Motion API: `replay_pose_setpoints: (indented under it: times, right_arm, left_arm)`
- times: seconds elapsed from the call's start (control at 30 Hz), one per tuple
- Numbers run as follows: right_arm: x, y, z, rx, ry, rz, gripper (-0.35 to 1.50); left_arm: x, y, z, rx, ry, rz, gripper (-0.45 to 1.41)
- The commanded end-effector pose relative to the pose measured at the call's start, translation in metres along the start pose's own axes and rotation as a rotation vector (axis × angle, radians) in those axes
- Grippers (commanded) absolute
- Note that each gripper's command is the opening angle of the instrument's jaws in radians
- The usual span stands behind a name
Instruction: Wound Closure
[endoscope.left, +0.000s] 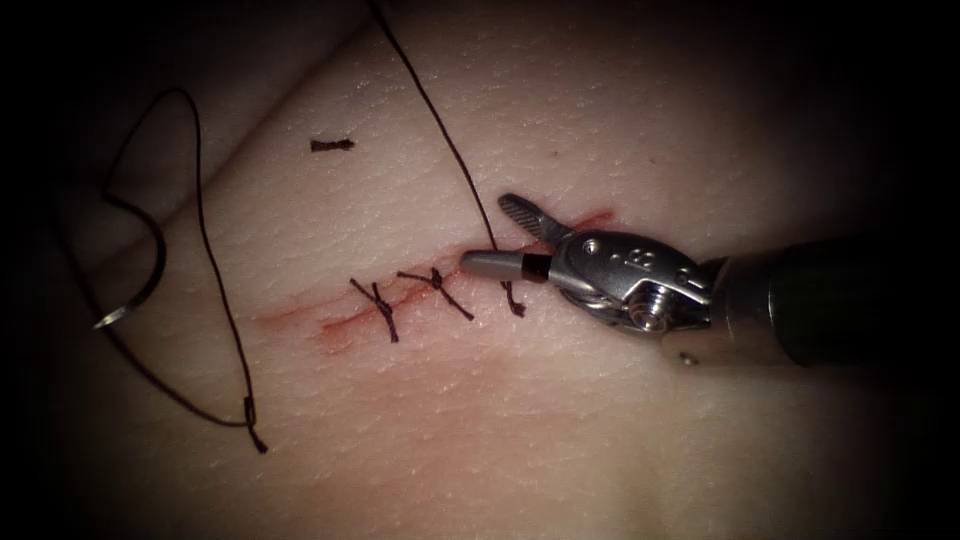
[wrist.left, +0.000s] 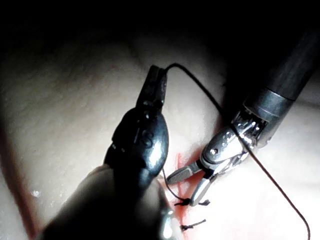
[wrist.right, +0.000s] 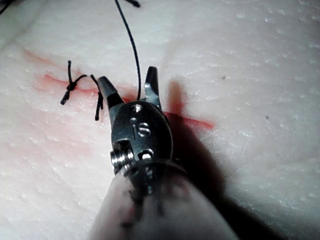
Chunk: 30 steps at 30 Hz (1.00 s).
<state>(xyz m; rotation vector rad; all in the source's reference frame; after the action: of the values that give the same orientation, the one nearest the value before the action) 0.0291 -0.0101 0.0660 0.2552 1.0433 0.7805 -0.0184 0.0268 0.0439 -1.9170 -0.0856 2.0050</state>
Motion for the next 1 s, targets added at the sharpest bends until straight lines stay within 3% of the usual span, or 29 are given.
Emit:
replay_pose_setpoints:
  times: [0.03,0.33,0.63,1.0]
  right_arm:
    - [-0.0005,-0.0006,0.0009,0.002,0.001,-0.006,1.43]
    - [0.0000,-0.0011,0.0024,-0.013,0.005,-0.060,1.48]
    - [0.0009,-0.0032,0.0047,0.019,0.011,-0.212,1.48]
    - [0.0014,-0.0024,0.0050,0.006,-0.002,-0.230,1.46]
  left_arm:
    - [-0.0001,0.0004,0.0005,-0.004,0.003,0.009,-0.45]
    - [0.0035,0.0044,0.0008,-0.020,0.023,0.026,-0.45]
    - [0.0024,0.0036,0.0016,-0.024,0.038,0.035,-0.45]
    - [0.0033,0.0045,0.0010,-0.032,0.040,0.034,-0.45]
